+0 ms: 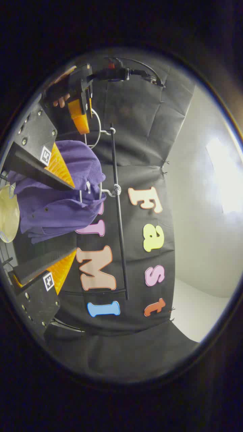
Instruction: Grasp the clothes on the hanger with both hands and then place them into the laundry hamper below.
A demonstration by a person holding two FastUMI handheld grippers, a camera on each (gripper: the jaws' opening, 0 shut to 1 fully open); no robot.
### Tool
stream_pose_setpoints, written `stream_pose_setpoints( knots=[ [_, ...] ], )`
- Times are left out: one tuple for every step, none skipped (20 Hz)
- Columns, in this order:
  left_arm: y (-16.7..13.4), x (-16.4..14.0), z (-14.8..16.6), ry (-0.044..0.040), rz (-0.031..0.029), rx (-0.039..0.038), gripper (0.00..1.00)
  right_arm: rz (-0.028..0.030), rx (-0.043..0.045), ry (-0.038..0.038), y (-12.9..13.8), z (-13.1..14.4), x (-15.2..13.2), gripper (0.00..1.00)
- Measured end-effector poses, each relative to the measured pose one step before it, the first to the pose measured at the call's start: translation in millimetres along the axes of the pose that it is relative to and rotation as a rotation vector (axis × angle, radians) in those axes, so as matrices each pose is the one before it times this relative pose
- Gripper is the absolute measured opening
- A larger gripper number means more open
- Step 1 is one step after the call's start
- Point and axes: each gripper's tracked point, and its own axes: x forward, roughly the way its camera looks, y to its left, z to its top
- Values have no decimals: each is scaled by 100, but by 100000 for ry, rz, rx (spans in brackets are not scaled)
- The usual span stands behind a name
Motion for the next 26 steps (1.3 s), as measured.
stream_pose_setpoints(
  knots=[
    [365, 308, -91, -64, 1054, 348, 92, 250, 660, -642, 65, 137, 86, 99],
    [-130, 147, 61, -74, -346, -176, 92, 139, 686, -730, 58, 302, 115, 99],
    [-229, -42, -27, -61, -399, -69, 92, 760, 453, -144, 17, 50, -95, 98],
    [127, 111, 93, -354, 94, 115, 92, 1100, 546, 20, 243, 75, 82, 98],
    [55, 107, 100, -422, 206, -24, 92, 14, 236, 643, -4, -124, 229, 98],
    [-62, 12, 58, 135, -293, -4, 92, -69, -180, 318, -7, 10, 160, 98],
    [-277, 81, 16, -78, -710, -22, 92, 67, -223, 357, 26, -36, 220, 98],
    [-130, -14, 30, 381, -431, 81, 92, 411, -122, 608, 86, -42, 212, 98],
    [-9, -27, -152, 31, -31, 159, 92, 968, -42, 261, 277, -162, 231, 98],
    [-22, 9, -38, -195, 210, 288, 92, 825, 384, 326, 116, 14, 160, 98],
    [-136, 67, -235, 534, 166, 10, 92, 1684, 806, 693, 201, -149, 136, 98],
    [-386, 17, -367, 715, -225, -152, 92, 2353, 1340, 611, 384, -104, 182, 98],
    [-452, 158, -381, 703, -302, 104, 92, 2268, 1456, 845, 324, -329, 321, 98],
    [-264, 208, -236, -146, 378, 469, 92, 1523, 1128, 940, 109, -319, 230, 98],
    [-291, 393, -361, 59, 263, 417, 92, 149, 601, 472, -425, -156, 193, 98],
    [-585, 369, -398, -60, 18, -7, 92, -1138, -253, -89, -611, -188, 411, 98],
    [-711, 262, -556, 655, 152, -616, 92, -2527, -1314, -898, -865, -239, 592, 98],
    [-715, 289, -666, 798, -59, -271, 92, -3229, -2417, -1681, -1087, -14, 667, 100],
    [-546, 284, -739, 717, 482, 316, 95, -2989, -3448, -1401, -944, -168, 479, 100],
    [-451, 454, -568, 424, 635, -27, 92, -2786, -3870, -1056, -898, -213, 607, 98],
    [-590, 351, -484, 276, 205, -1, 92, -1956, -3759, -1046, -526, -248, 715, 98],
    [-628, 396, -484, 281, -167, 140, 92, -802, -3468, -1132, -257, -223, 716, 100],
    [-319, 295, -769, 352, 607, 590, 92, 995, -3092, -640, 213, -462, 620, 98],
    [-22, 443, -428, -496, 1384, 829, 92, 2395, -2362, 18, 519, -690, 672, 98],
    [37, 409, -495, 176, 1406, 624, 92, 2316, -1060, 762, 538, -1019, 714, 93],
    [-135, 301, -635, 291, 1520, -23, 92, 1922, -447, 1557, 457, -1096, 740, 93]
  ],
)
